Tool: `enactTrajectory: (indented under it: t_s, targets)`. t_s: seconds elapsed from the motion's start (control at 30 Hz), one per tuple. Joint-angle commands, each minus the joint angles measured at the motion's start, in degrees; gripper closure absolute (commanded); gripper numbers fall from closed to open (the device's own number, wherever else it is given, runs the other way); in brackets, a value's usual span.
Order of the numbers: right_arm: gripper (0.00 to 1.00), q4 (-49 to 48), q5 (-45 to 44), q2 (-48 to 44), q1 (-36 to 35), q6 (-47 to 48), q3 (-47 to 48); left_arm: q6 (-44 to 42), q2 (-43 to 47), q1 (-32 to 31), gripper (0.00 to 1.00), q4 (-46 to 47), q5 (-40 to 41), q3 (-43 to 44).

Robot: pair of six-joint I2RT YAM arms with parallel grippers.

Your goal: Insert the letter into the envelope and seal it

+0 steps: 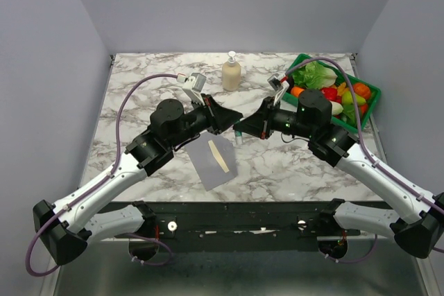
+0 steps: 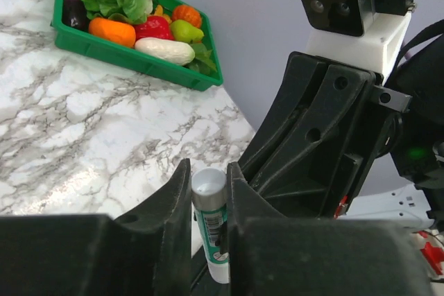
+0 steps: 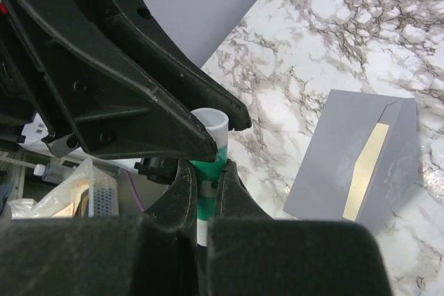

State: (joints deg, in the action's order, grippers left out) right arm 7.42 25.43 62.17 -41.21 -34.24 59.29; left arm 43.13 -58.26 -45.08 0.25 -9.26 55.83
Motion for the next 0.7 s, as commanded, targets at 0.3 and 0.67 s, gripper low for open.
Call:
enactTrajectory:
  t_s: [0.3, 0.67]
  targets:
    - [0.64, -0.83, 2.43, -0.12, -0.27, 0.75, -0.31, -0.24, 0.25, -0.97, 1.00, 1.59, -2.70, -0.02]
    - [0.61, -0.83, 5.95, 2.08, -0.27, 0.58, 0.83, -2.53, -0.63, -1.06, 1.00, 0.02, -4.80, 2.26]
